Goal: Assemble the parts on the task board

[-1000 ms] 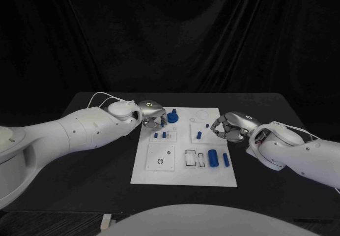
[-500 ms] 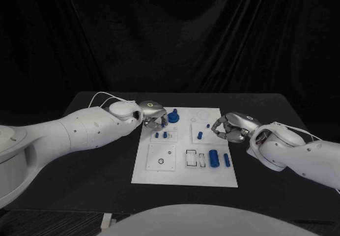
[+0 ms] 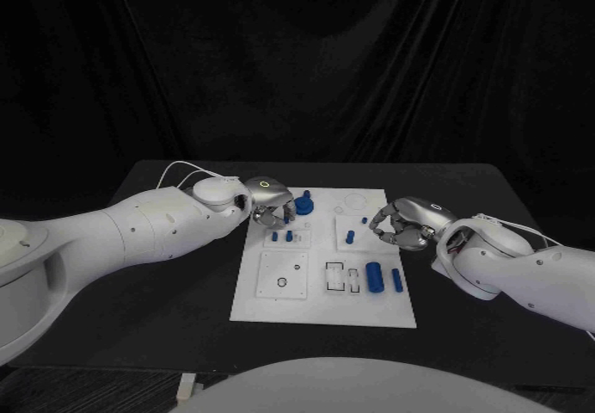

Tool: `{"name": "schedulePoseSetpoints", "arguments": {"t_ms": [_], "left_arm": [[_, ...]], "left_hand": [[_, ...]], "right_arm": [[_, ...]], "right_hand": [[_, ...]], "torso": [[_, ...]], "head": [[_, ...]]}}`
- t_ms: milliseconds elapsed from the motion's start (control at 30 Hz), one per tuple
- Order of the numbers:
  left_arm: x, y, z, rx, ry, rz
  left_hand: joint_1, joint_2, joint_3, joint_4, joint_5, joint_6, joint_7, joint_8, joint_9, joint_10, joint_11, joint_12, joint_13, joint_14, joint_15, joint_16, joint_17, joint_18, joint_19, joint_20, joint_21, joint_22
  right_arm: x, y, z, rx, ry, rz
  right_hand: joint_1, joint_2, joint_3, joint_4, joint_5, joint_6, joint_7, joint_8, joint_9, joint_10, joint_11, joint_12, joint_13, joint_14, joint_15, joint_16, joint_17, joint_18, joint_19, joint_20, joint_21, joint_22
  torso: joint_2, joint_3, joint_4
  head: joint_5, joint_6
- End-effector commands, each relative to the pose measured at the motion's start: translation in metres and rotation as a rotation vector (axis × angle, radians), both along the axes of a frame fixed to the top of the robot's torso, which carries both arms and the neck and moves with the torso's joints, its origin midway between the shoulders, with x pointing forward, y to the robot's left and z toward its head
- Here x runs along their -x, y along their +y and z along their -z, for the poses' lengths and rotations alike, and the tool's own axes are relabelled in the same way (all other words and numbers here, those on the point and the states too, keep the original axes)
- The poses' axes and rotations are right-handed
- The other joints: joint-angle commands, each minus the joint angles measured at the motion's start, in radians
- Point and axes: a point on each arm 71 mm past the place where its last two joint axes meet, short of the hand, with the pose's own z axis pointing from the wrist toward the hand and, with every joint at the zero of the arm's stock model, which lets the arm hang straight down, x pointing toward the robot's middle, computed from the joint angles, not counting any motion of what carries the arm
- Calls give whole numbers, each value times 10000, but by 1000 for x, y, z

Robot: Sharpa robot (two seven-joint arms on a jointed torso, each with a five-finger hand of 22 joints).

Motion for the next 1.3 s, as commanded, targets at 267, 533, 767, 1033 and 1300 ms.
{"name": "schedulePoseSetpoints", "arguments": {"t_ms": [267,533,767,1033,1300], "left_arm": [[0,0,2,-122,248,-144],[-1,3,4,-258,333,-363],[-2,10,1,-47,-104,-475],[-7,40,-10,350,-1344,-1245],[-11,89,-41,1452,-1868,-2633]], "left_hand": [[-43,-103,88,-6,66,-104,-62,-34,-34,12,-39,-94,3,-162,-17,-109,-114,114,-131,12,-155,1558],[-250,-315,44,88,31,-958,-334,-63,-253,-226,7,-296,-18,-351,-4,-225,-297,138,-223,22,-359,1524],[-550,-478,-122,256,-46,-1445,-457,-80,-368,-313,22,-345,10,-313,17,-187,-242,128,-201,36,-338,1539],[-1291,-857,-844,756,-79,-4537,-1107,-158,-1175,-1150,297,-629,111,-314,113,-212,-311,128,-200,63,-408,1533],[-1607,-653,-1335,1639,-71,-4009,-1021,17,-1206,-3074,419,-448,578,-3550,455,-2969,-2581,884,-4714,548,-7561,-469]], "right_arm": [[1,-1,2,100,140,131],[1,-1,2,99,131,154],[1,-2,1,88,97,195],[2,-10,-1,75,-4,376],[-6,-20,-27,-15,-789,447]], "right_hand": [[62,45,45,8,55,87,15,59,16,-22,-2,-57,1259,285,37,-32,-9,149,-61,-13,-68,752],[61,42,53,-2,53,82,19,57,16,-34,1,-68,1245,280,38,-42,-17,153,-70,-13,-100,746],[58,31,58,-11,54,60,25,46,12,-54,5,-87,1221,270,40,-70,-43,160,-85,-11,-157,735],[49,18,59,-14,53,42,33,37,9,-89,11,-120,1179,264,45,-75,-47,160,-90,-9,-168,733],[13,-351,272,-54,-229,101,-18,91,44,-3312,-11,-4198,-3195,-7,0,-1190,-1122,243,-157,-51,-653,622]], "torso": [[-1,2,-10],[-4,1,-15],[-6,-4,-28],[-15,-4,-18],[-23,-27,-4]], "head": [[-5,-2],[-6,-2],[26,-2],[32,-2],[133,-2]]}}
